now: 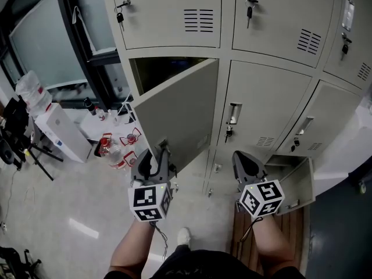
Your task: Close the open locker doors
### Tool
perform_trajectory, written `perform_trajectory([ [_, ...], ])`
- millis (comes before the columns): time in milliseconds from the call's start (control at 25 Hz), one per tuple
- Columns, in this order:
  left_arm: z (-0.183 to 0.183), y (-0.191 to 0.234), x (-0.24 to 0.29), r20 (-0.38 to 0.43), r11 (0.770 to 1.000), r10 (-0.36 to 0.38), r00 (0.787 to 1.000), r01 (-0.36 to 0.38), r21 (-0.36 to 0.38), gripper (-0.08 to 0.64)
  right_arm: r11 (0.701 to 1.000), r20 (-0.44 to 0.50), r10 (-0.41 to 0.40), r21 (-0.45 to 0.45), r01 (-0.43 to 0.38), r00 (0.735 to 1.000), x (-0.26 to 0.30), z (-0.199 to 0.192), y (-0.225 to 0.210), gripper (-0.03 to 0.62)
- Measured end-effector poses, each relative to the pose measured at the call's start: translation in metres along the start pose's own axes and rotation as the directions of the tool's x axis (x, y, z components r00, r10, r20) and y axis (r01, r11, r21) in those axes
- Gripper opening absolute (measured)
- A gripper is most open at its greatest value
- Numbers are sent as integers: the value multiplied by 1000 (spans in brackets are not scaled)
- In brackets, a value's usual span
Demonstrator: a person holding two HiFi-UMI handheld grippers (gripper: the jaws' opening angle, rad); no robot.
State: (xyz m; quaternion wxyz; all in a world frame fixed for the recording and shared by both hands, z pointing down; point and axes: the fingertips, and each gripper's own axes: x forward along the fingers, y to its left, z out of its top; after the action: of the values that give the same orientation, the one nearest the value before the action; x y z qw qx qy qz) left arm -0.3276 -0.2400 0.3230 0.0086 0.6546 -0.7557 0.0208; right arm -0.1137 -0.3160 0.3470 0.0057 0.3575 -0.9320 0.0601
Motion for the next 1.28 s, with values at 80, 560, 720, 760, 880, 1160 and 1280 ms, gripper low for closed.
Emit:
perform_trajectory([
  [80, 0, 6, 4, 2, 1000, -7, 1000, 7, -1, 149, 1000, 0, -1, -4, 1, 1000, 7, 1, 2, 0],
  [560, 0, 45, 35, 3, 1000, -6, 1000, 6, -6, 141, 1000, 5, -21, -20, 21, 1000, 43, 10, 17, 0],
  [720, 1, 57, 49, 5, 1000, -9, 1000, 9, -10, 141, 999, 11, -46, -20, 46, 999, 49, 12, 15, 0],
  [760, 1, 60, 52, 5, 1000, -11, 1000, 11, -12, 141, 998, 13, -52, -19, 52, 999, 51, 12, 15, 0],
  [880, 1, 66, 62, 3, 1000, -19, 1000, 20, -14, 141, 997, 19, -70, -14, 70, 997, 56, 12, 14, 0],
  [1160, 1, 79, 83, -3, 999, -39, 999, 39, 3, 141, 994, 35, -106, -8, 106, 994, 66, 15, 16, 0],
  [1280, 2, 83, 90, 3, 999, -41, 999, 41, 27, 144, 993, 38, -117, -7, 118, 992, 70, 16, 18, 0],
])
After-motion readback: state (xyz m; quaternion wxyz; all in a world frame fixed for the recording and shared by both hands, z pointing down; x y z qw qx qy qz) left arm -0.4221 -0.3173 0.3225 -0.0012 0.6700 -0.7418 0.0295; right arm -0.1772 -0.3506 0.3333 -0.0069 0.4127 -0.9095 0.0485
